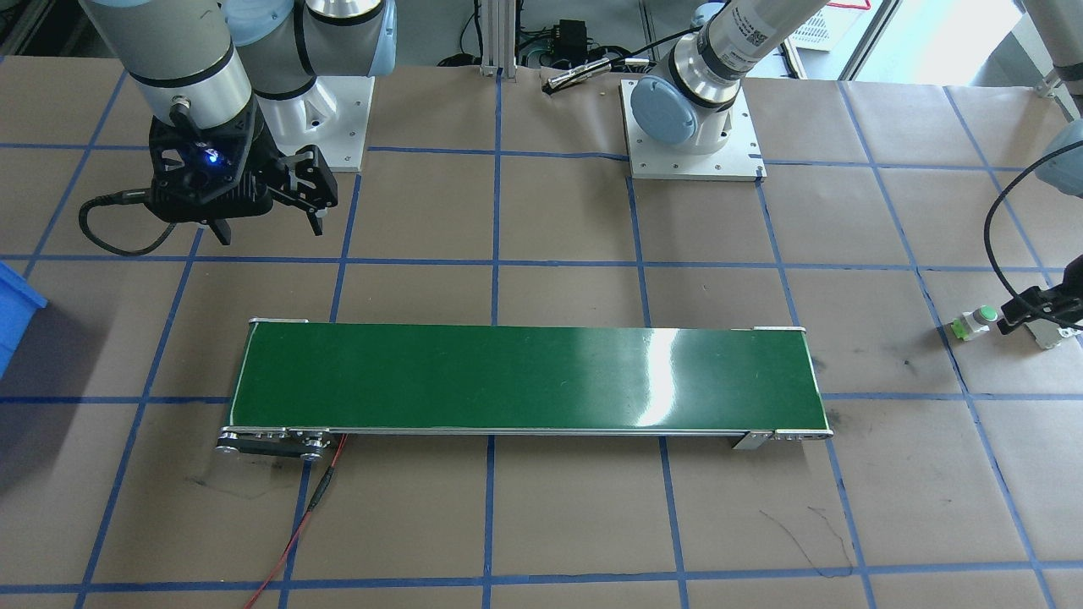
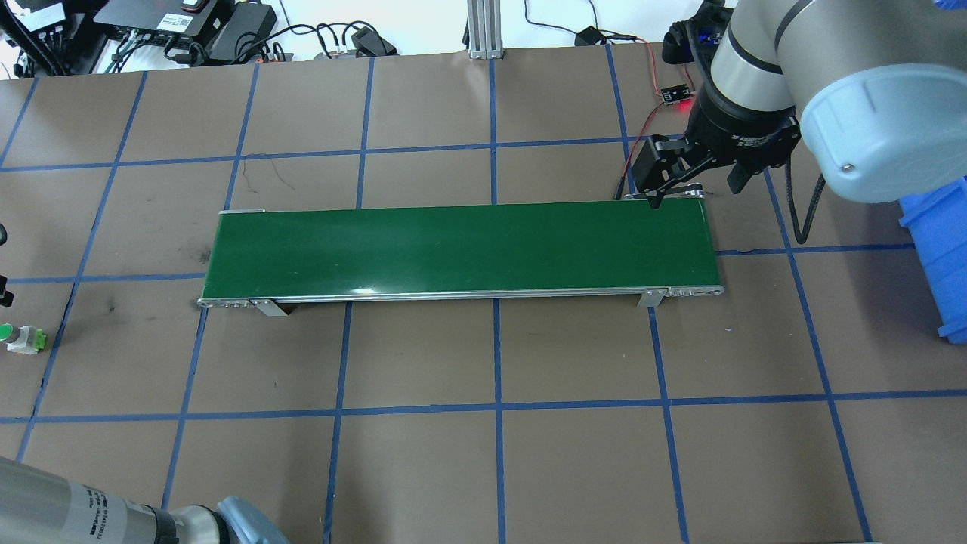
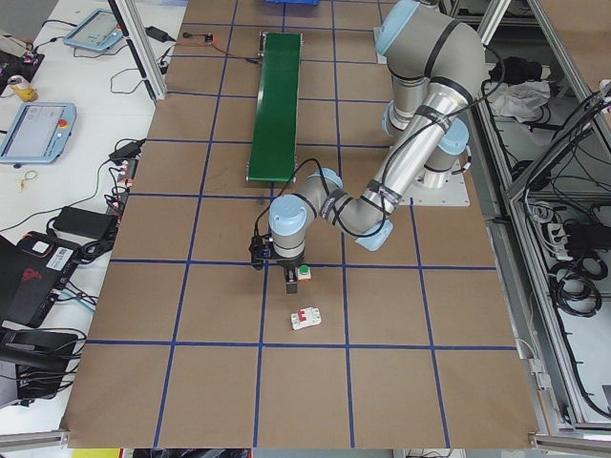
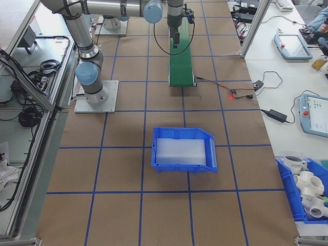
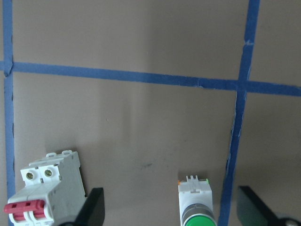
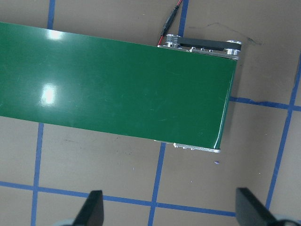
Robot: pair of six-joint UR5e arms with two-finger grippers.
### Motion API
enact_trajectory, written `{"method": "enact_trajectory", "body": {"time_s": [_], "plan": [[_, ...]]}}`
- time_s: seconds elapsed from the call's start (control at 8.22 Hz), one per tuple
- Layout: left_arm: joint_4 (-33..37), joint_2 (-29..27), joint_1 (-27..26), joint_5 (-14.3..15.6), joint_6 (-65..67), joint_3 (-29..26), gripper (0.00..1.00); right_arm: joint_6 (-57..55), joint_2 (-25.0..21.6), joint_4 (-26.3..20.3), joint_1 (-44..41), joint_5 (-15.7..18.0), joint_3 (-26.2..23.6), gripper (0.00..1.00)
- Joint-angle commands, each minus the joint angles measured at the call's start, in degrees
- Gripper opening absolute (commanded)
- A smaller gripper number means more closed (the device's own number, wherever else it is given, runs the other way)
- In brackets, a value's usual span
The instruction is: Move button from left to right
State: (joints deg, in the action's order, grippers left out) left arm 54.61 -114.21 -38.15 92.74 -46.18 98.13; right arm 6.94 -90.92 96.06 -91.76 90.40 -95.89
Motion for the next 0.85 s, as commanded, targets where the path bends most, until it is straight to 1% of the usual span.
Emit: {"method": "enact_trajectory", "body": {"time_s": [0.0,0.12,0.24,0.73], "plan": [[0.6,-0.4,0.0,0.3,5.5,2.1,1.0,0.0,0.0,0.0,0.0,-0.1,0.0,1.0],[0.0,-0.4,0.0,0.3,7.2,3.8,1.0,0.0,0.0,0.0,0.0,-0.1,0.0,1.0],[-0.1,-0.5,0.0,0.1,7.5,4.4,1.0,0.0,0.0,0.0,0.0,-0.1,0.0,1.0],[-0.1,-3.4,0.0,1.0,6.5,4.5,1.0,0.0,0.0,0.0,0.0,-0.1,0.0,1.0]]}}
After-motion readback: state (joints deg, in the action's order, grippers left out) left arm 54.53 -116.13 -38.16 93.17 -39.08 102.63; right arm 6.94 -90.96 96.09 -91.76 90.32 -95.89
